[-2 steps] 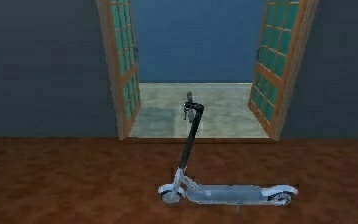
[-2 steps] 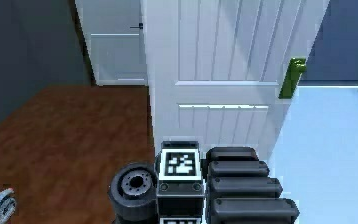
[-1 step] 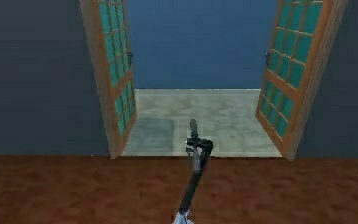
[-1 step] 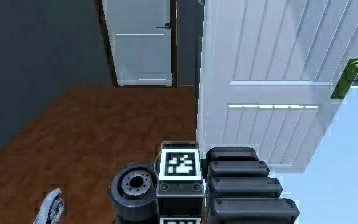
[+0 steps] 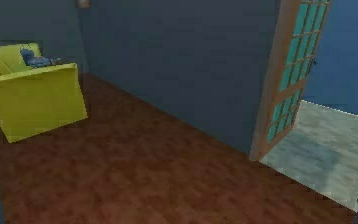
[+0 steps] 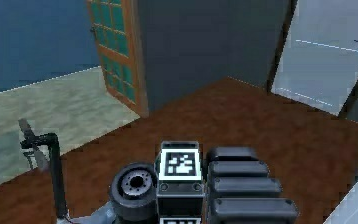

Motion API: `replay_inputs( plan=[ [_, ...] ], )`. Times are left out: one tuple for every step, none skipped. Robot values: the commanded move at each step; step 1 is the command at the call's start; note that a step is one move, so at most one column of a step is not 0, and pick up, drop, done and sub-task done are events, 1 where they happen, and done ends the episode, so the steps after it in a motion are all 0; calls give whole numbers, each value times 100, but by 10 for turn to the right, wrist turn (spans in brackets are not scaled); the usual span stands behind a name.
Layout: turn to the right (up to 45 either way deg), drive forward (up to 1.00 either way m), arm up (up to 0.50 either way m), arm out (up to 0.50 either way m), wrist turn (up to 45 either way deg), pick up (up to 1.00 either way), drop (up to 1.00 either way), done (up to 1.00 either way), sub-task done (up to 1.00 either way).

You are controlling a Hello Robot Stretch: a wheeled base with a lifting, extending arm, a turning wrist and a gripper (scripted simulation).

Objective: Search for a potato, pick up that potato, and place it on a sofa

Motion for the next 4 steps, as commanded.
replay_inputs(
  plan=[
    [-150,0,0,0,0,0,0,0,0],
    [0,100,0,0,0,0,0,0,0],
    [0,100,0,0,0,0,0,0,0],
    [0,85,0,0,0,0,0,0,0]
  ],
)
